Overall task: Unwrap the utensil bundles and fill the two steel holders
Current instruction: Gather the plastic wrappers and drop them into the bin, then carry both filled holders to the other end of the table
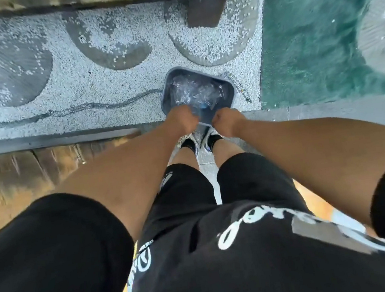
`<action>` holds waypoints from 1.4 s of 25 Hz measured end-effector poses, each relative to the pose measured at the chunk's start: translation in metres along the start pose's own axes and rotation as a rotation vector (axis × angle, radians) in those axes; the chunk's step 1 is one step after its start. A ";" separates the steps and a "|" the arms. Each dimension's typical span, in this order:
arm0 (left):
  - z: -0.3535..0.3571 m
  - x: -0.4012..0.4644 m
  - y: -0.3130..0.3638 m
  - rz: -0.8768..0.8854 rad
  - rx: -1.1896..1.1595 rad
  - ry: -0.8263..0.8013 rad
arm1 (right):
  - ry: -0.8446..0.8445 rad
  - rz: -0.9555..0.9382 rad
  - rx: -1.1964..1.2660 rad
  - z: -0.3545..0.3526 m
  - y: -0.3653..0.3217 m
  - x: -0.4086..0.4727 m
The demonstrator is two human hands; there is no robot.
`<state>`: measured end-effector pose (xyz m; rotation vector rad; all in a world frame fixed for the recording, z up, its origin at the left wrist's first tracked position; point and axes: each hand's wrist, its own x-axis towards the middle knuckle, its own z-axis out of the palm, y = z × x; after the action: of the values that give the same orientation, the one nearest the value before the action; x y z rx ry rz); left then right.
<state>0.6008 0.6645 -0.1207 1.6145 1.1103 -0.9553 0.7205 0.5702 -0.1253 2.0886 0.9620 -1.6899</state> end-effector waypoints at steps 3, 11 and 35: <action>-0.007 -0.054 -0.009 0.018 -0.014 0.056 | 0.039 -0.010 -0.037 0.000 -0.010 -0.051; -0.007 -0.144 -0.046 0.046 -0.114 0.168 | 0.125 -0.003 0.109 0.012 -0.028 -0.108; 0.219 -0.328 -0.187 -0.453 -1.094 0.524 | -0.086 -0.523 -0.918 0.149 -0.132 -0.217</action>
<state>0.3070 0.4083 0.0767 0.6918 1.9489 -0.0408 0.5024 0.5092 0.0635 1.2018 1.9015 -1.1235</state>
